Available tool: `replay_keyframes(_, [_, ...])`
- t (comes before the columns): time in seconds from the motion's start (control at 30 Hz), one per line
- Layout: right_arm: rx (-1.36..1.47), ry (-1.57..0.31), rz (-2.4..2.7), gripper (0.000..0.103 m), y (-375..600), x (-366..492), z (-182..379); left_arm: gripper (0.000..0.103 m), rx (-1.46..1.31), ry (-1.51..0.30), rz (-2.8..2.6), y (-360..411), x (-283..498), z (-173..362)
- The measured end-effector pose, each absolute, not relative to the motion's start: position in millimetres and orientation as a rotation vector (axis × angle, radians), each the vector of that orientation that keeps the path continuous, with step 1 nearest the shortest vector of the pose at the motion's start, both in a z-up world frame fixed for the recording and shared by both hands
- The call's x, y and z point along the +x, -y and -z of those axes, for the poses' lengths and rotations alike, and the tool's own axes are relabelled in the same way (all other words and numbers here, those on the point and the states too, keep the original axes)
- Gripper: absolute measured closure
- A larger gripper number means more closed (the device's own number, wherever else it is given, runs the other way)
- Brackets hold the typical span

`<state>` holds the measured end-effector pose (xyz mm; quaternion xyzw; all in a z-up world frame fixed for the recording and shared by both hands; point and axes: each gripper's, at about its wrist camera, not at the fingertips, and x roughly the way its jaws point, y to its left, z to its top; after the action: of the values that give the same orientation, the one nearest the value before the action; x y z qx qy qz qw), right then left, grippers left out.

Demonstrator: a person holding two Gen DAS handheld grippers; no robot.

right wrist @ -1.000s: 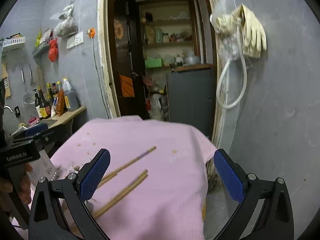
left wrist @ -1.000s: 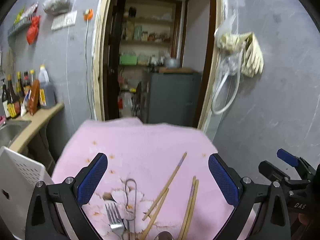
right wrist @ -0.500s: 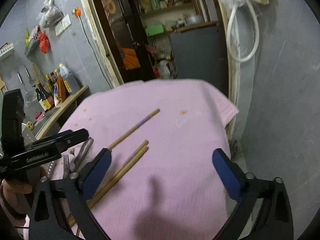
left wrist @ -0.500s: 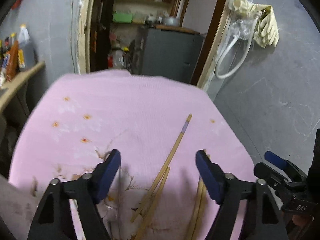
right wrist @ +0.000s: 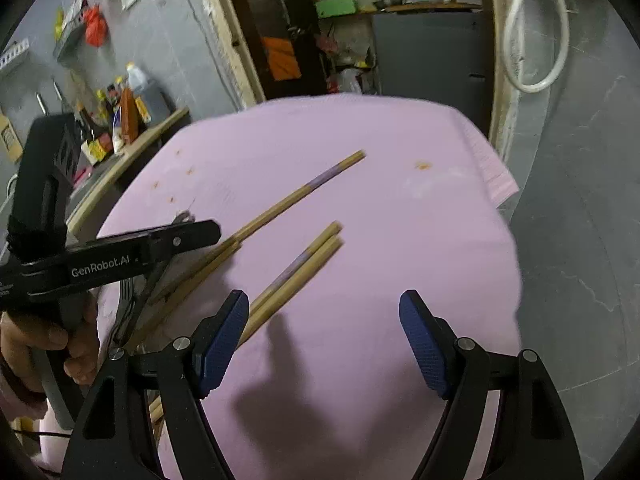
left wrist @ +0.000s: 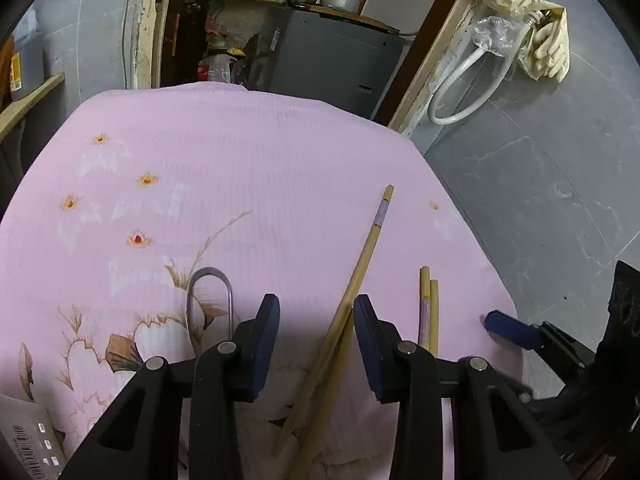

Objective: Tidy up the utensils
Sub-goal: 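Grasp a wooden chopstick with the left tool while the right tool grasps another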

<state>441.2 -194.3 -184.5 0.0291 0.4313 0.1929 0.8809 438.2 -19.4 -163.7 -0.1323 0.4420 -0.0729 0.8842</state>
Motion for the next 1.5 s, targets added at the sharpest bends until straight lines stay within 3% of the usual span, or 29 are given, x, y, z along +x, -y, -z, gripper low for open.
replay_keyframes(0.37, [-0.041,-0.949,-0.375,0.031,162.7,438.5,190.5,0.075,-0.316,-0.936,0.163,8.5,438.2,169.1])
replay_keyframes(0.57, [-0.047,-0.969,-0.353,0.038,171.9,429.6,188.9,0.080,-0.301,-0.948,0.206,11.9,439.1,169.8])
replay_keyframes(0.63, [-0.102,-0.970,-0.327,0.049,172.1,426.0,189.8,0.080,-0.271,-0.957,0.219,17.9,439.5,169.8])
replay_keyframes(0.97, [-0.066,-0.986,-0.290,0.054,174.6,440.7,185.6,0.082,-0.112,-1.010,0.192,39.2,462.4,163.2])
replay_keyframes(1.13, [0.034,-1.003,-0.269,0.074,190.6,452.0,188.1,0.083,-0.086,-1.038,0.196,49.1,478.5,163.5])
replay_keyframes(1.5, [0.222,-1.038,-0.261,0.078,209.7,464.0,194.1,0.083,-0.013,-1.076,0.226,75.9,514.3,161.7])
